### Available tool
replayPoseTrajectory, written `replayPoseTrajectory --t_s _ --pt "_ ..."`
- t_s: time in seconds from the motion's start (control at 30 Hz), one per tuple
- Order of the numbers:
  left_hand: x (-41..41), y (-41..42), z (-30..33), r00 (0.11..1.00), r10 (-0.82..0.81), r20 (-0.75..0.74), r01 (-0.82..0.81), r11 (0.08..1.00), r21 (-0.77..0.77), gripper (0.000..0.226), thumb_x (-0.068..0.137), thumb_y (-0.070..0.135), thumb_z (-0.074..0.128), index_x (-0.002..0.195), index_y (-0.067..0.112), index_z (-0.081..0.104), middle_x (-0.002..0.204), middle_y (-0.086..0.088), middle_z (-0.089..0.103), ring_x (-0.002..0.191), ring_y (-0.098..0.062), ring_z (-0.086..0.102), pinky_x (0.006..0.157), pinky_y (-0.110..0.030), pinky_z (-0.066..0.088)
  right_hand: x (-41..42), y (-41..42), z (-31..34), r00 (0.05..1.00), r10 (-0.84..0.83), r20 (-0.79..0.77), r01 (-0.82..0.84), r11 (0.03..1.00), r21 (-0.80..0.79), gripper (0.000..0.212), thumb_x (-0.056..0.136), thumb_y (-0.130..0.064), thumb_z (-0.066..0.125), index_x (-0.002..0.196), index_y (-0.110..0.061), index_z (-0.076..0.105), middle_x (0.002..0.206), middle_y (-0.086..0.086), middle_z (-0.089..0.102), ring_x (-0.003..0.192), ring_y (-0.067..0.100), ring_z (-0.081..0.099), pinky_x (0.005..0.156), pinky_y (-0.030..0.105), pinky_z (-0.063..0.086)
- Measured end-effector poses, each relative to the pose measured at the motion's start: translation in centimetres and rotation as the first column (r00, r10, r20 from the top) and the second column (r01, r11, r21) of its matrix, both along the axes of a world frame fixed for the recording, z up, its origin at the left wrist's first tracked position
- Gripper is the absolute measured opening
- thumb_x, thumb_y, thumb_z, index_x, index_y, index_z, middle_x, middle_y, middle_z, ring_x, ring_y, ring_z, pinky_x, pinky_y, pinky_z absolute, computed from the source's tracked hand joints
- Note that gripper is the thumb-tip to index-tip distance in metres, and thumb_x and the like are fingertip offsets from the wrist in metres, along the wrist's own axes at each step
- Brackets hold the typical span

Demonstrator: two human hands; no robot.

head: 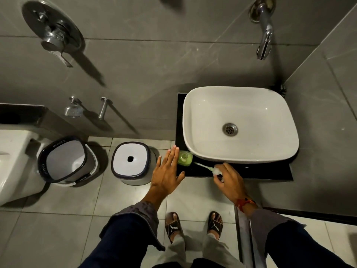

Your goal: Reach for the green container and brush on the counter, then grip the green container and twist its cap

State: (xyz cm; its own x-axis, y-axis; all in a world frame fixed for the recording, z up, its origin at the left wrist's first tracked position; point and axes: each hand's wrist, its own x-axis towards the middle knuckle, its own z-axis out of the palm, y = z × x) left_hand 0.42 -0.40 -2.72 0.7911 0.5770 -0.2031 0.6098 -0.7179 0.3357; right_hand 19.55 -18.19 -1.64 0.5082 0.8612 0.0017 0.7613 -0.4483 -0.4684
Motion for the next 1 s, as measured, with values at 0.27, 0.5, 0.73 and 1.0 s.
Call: replayPoseTrajectory --t_s 0.27,0.5,0.73,1.0 --pt "0.4 -0.7 0.0 0.999 0.033 -0.014 -0.033 0.999 -0.015 0.092 0.097 0.056 0.043 0.161 0.016 -0.01 0.171 -0.002 -0.006 0.157 -0.021 -0.001 0.127 -0.049 0.006 -1.1 1.7 6.7 0.998 0.049 -0.029 -0.036 0.937 0.349 0.025 0.084 -0.021 0.067 0.107 -0.017 0.059 0.1 -0.004 0.057 0.09 0.007 0.055 0.079 0.013 0.045" --pt "0.2 -1.0 0.3 0.999 0.031 -0.015 -0.031 0.999 -0.02 0.091 0.1 0.057 0.041 0.16 0.015 -0.012 0.171 -0.003 -0.009 0.158 -0.022 -0.002 0.128 -0.05 0.007 -2.2 4.3 8.1 0.987 0.152 0.053 -0.161 0.951 0.265 0.026 0.081 -0.012 0.067 0.107 -0.01 0.062 0.099 0.004 0.056 0.09 0.018 0.056 0.077 0.029 0.052" --pt "0.2 -1.1 0.4 0.999 0.034 -0.006 -0.034 0.999 -0.013 0.091 0.099 0.056 0.043 0.16 0.015 -0.012 0.171 -0.003 -0.007 0.158 -0.021 -0.002 0.127 -0.048 0.002 -2.8 7.3 8.4 0.974 0.212 0.083 -0.222 0.967 0.125 0.032 0.082 -0.018 0.068 0.112 -0.017 0.057 0.103 0.001 0.055 0.094 0.015 0.053 0.07 0.023 0.051" --pt "-0.2 -0.8 0.6 1.0 0.002 0.006 -0.002 1.0 -0.027 0.088 0.101 0.054 0.039 0.16 0.013 -0.011 0.17 -0.005 -0.01 0.157 -0.021 -0.004 0.128 -0.05 0.003 -4.0 11.3 8.0 0.938 0.337 0.086 -0.326 0.938 -0.118 0.035 0.087 -0.018 0.062 0.12 -0.013 0.052 0.114 0.008 0.06 0.105 0.023 0.052 0.079 0.036 0.054"
